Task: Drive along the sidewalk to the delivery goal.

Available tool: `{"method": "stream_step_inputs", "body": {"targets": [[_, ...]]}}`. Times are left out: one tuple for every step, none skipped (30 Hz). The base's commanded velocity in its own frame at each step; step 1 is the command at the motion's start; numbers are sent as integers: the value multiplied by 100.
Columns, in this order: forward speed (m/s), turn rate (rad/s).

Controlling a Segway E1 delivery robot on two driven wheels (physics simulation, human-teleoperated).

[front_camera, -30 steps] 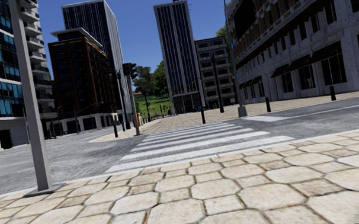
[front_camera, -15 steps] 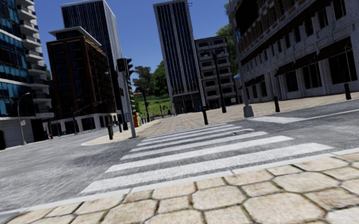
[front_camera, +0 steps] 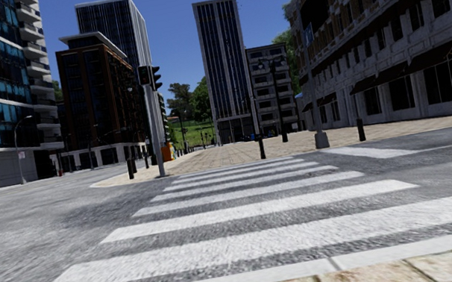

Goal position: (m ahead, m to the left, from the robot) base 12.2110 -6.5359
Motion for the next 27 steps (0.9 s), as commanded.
{"method": "stream_step_inputs", "body": {"targets": [[200, 0], [200, 0], [200, 0], [200, 0], [200, 0], [200, 0], [200, 0], [200, 0], [200, 0], [200, 0], [200, 0], [200, 0], [200, 0], [200, 0], [200, 0], [200, 0], [200, 0], [200, 0], [200, 0], [200, 0], [200, 0], [200, 0], [192, 0], [181, 0], [173, 0], [166, 0], [166, 0]]}}
